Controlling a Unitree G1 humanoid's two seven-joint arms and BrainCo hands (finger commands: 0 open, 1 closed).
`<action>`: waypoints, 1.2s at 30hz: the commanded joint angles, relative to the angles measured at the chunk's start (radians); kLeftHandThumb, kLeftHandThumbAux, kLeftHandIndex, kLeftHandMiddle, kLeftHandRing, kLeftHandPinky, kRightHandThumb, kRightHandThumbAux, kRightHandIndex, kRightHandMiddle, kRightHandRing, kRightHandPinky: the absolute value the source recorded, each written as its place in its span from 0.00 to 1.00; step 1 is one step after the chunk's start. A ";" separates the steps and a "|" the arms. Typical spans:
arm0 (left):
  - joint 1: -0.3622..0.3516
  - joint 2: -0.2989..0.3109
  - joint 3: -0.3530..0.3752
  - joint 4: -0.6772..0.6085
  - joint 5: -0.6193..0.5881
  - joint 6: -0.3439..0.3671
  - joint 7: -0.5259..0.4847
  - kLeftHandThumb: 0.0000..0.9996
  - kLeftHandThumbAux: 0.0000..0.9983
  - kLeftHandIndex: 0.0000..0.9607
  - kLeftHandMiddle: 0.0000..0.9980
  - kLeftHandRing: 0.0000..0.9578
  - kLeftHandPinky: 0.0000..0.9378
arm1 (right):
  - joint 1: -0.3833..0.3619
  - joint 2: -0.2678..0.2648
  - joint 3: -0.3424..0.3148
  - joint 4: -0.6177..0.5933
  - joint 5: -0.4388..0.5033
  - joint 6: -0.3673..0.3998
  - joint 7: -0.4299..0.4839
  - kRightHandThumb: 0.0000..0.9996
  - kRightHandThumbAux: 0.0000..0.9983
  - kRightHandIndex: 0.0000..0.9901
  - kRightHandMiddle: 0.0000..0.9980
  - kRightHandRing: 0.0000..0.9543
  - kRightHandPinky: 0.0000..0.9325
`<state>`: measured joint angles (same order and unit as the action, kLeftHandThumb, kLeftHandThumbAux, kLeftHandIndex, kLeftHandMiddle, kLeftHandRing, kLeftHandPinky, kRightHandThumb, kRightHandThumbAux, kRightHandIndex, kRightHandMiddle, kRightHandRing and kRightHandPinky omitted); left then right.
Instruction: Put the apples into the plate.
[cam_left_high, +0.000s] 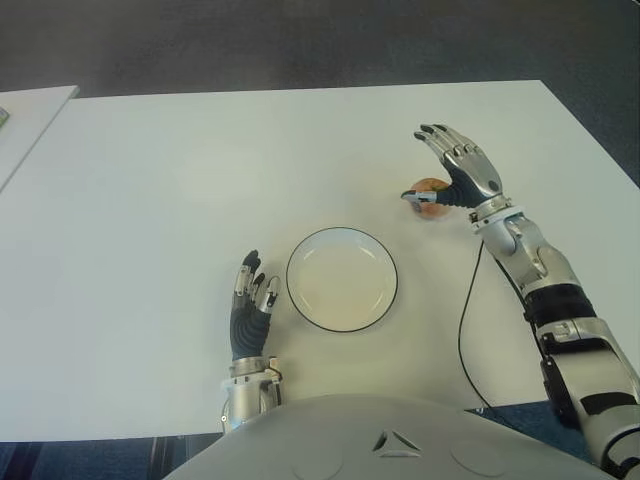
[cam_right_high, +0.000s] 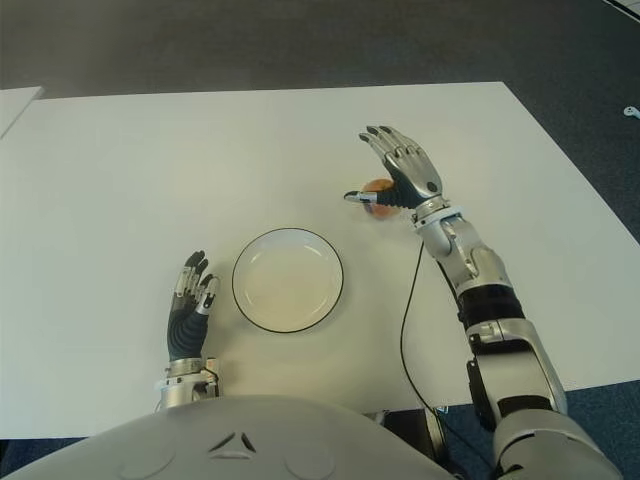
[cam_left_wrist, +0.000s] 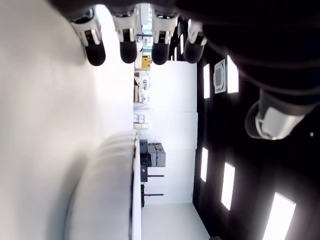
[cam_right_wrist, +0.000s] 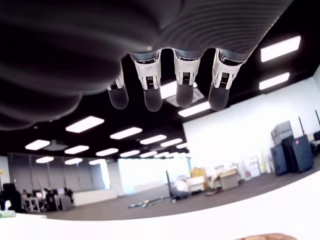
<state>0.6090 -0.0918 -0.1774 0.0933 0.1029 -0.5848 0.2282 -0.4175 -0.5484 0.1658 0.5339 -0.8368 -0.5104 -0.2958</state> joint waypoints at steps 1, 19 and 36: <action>0.011 -0.033 0.001 0.053 0.007 0.036 0.015 0.07 0.43 0.00 0.00 0.00 0.00 | -0.054 -0.009 0.055 0.093 -0.017 0.019 -0.016 0.28 0.21 0.00 0.00 0.00 0.00; 0.019 -0.037 -0.002 0.039 0.010 0.046 0.026 0.07 0.43 0.00 0.00 0.00 0.00 | -0.191 -0.001 0.178 0.336 0.000 0.048 -0.048 0.31 0.19 0.00 0.00 0.00 0.00; 0.013 -0.027 0.000 0.045 0.007 0.039 0.019 0.07 0.41 0.00 0.00 0.00 0.00 | -0.263 0.002 0.246 0.507 0.010 0.043 -0.092 0.29 0.18 0.00 0.00 0.00 0.00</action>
<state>0.6077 -0.0920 -0.1788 0.0960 0.1103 -0.5895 0.2439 -0.6663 -0.5517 0.3951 1.0137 -0.8345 -0.4694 -0.3802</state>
